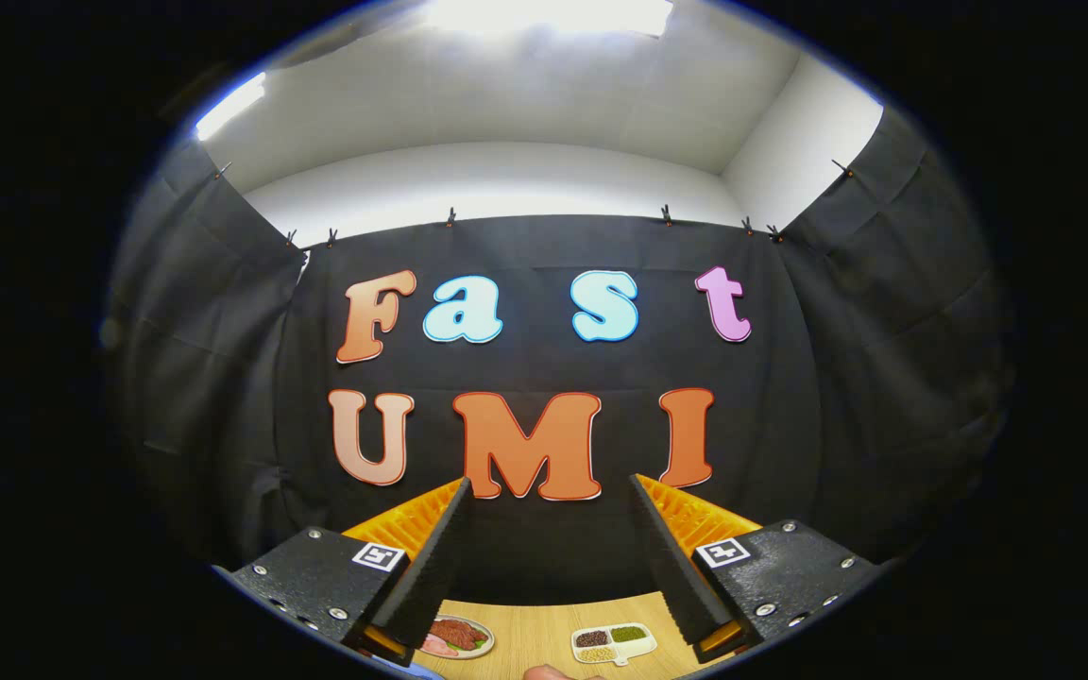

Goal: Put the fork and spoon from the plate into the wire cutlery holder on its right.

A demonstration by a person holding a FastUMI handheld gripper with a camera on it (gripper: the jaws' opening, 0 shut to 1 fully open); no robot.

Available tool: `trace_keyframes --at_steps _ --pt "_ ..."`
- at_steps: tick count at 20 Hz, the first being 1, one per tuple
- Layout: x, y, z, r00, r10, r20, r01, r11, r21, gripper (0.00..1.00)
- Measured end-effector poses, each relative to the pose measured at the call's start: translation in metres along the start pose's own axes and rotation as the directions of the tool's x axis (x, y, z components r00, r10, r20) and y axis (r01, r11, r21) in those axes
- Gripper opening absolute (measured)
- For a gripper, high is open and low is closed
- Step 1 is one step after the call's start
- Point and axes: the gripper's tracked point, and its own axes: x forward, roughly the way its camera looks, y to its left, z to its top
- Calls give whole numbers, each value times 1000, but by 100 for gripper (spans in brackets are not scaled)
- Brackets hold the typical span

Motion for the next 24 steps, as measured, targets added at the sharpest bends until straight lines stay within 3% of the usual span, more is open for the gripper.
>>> trace_keyframes --at_steps 4,7,11,15,19,22,24 --pt "2 5 -9 1000 -9 -23 9 1000 -3 96" --pt "0 29 -49 989 23 -143 -25 1000 -16 96" --pt "-14 52 -121 917 59 -394 -73 997 -21 96" --pt "-29 86 -183 801 113 -588 -123 992 24 96" --pt "-57 115 -239 648 157 -746 -188 981 44 97" --pt "-81 136 -274 508 196 -838 -215 972 97 97" --pt "-94 152 -292 441 226 -869 -231 964 134 96"
